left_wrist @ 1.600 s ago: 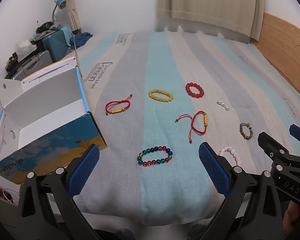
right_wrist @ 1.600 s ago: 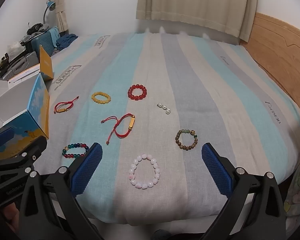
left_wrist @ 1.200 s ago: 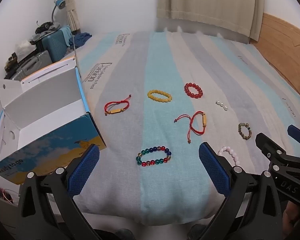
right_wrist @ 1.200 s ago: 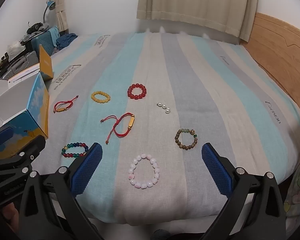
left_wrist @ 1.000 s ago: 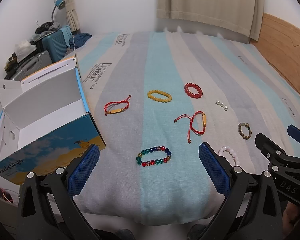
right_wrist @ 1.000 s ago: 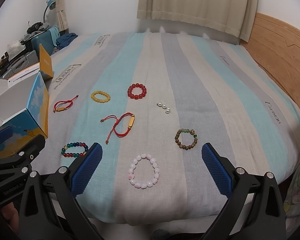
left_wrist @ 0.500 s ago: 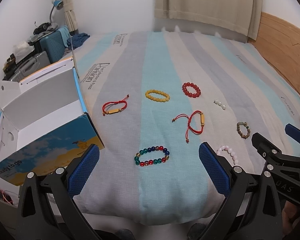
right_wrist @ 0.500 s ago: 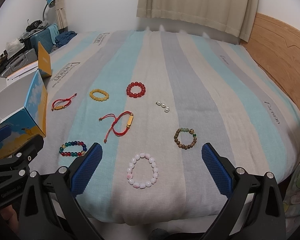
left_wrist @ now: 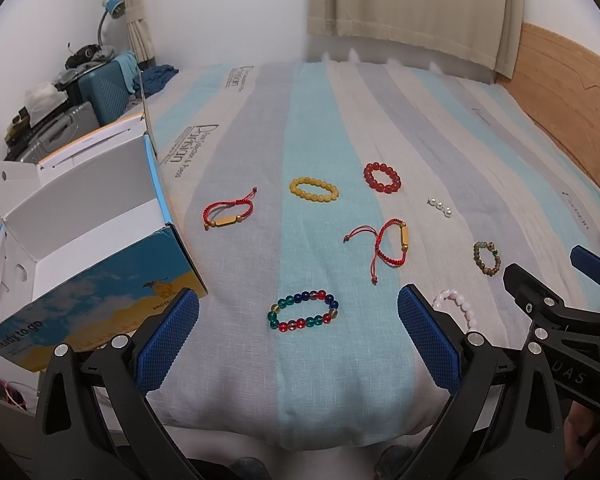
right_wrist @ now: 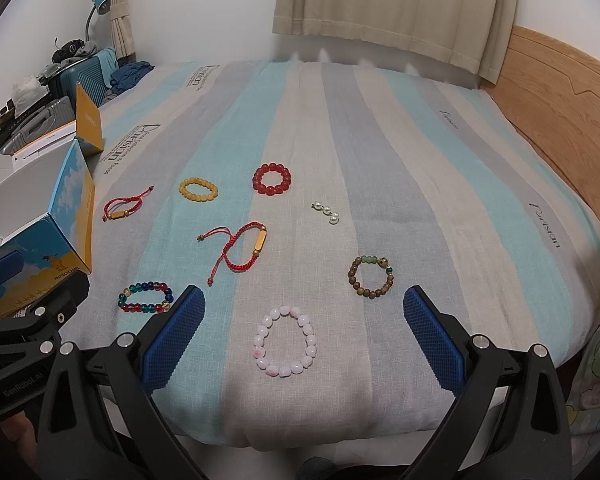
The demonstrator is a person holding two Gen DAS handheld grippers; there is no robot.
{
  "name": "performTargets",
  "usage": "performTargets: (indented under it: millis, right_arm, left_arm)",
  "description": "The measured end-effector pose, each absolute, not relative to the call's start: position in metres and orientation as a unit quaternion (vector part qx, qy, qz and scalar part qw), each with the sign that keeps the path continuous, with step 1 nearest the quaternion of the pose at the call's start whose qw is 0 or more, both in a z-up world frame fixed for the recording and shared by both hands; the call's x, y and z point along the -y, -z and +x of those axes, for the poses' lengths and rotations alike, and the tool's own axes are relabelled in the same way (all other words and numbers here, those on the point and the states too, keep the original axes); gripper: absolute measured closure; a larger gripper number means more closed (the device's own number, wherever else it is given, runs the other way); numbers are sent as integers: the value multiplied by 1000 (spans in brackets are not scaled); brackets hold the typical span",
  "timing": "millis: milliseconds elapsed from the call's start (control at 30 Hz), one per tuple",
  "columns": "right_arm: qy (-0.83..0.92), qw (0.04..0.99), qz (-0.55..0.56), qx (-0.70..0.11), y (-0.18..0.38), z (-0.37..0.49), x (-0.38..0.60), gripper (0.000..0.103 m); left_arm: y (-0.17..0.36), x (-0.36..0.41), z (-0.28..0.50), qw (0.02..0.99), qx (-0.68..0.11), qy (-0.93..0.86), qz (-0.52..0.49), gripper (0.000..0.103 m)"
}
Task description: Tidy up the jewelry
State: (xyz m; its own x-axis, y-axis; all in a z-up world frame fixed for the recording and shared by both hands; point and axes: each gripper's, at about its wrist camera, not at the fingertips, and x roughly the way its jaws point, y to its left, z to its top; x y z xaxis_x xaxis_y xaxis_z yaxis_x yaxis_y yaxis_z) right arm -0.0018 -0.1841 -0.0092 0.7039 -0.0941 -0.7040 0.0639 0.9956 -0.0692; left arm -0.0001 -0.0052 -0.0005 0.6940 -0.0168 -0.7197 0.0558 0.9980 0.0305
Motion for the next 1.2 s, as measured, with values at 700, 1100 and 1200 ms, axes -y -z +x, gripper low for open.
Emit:
performTargets:
  millis: [700,1100,1200]
  right_arm:
    - [58,904,-31,-421,47,19,211,8]
    - [33,862,-23,-505,110,55,221,35]
    - [26,852,-18,-522,121,61,220,43]
  left_arm:
    - [76,-5,53,899,-431,61,50,6]
    - [129,11,84,878,-470,75,51,11]
    - [137,16,86,871,-482,83,49,18]
